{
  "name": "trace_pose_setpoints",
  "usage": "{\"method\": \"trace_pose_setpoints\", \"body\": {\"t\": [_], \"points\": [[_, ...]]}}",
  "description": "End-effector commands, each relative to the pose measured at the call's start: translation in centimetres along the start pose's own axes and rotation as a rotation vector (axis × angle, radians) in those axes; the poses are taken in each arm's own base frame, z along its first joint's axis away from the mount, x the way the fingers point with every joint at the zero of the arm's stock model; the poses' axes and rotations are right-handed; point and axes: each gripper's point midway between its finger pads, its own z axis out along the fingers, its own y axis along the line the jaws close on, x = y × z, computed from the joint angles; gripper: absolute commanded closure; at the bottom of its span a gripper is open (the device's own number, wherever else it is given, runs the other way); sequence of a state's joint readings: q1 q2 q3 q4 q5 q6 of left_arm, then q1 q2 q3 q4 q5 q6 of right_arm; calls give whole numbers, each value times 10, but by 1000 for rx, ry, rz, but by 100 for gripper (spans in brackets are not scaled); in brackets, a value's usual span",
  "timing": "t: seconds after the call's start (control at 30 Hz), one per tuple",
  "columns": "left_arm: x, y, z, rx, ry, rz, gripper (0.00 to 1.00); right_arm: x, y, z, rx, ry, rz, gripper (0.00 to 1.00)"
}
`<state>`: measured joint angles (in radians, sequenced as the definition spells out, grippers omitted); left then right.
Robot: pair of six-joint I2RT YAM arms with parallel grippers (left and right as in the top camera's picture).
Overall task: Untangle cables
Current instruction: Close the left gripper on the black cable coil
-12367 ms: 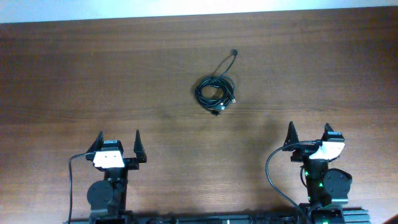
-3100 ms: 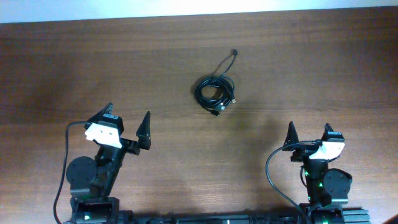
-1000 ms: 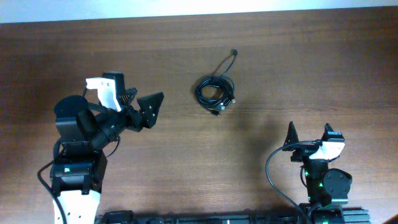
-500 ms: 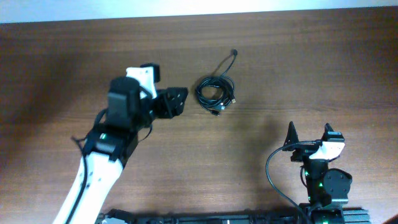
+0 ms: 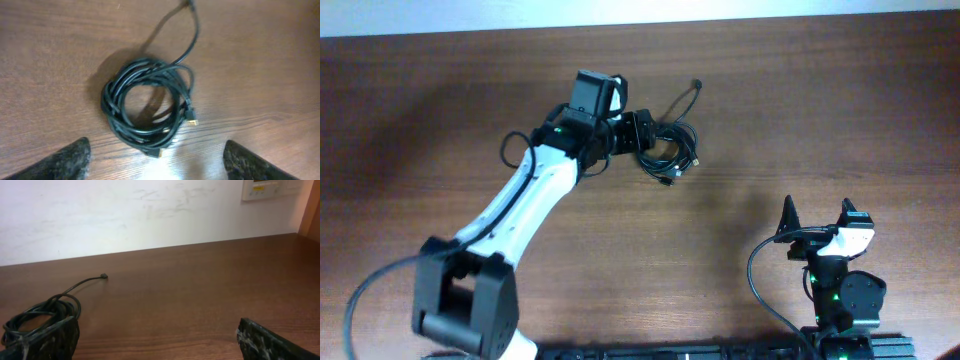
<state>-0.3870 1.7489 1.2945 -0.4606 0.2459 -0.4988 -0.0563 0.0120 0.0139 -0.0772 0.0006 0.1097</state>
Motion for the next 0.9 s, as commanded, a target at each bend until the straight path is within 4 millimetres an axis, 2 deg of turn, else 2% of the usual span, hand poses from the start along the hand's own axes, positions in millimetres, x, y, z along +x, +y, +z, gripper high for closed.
{"method": "trace_pose_setpoints", "body": {"t": [0.0,0.07,0.13,0.23,0.5,0.7,0.8,0.87], "points": [[1,6,15,-24,16,-6,1,3,-3,0,15,2,12,1],[3,12,23,-45,23,-9,5,3,-3,0,15,2,12,1],[5,25,31,-96,26,-14,23,3,-3,0,15,2,12,1],[10,38,43,-146,37,-19,34,3,-3,0,15,2,12,1],[19,50,79,-154,58,-18,40,3,-3,0,15,2,12,1],[29,48,100,-146,70,0,48,3,-3,0,15,2,12,1],[31,40,103,-133,66,16,56,3,-3,0,15,2,12,1],[29,37,104,-133,52,26,69,3,-3,0,15,2,12,1]]}}
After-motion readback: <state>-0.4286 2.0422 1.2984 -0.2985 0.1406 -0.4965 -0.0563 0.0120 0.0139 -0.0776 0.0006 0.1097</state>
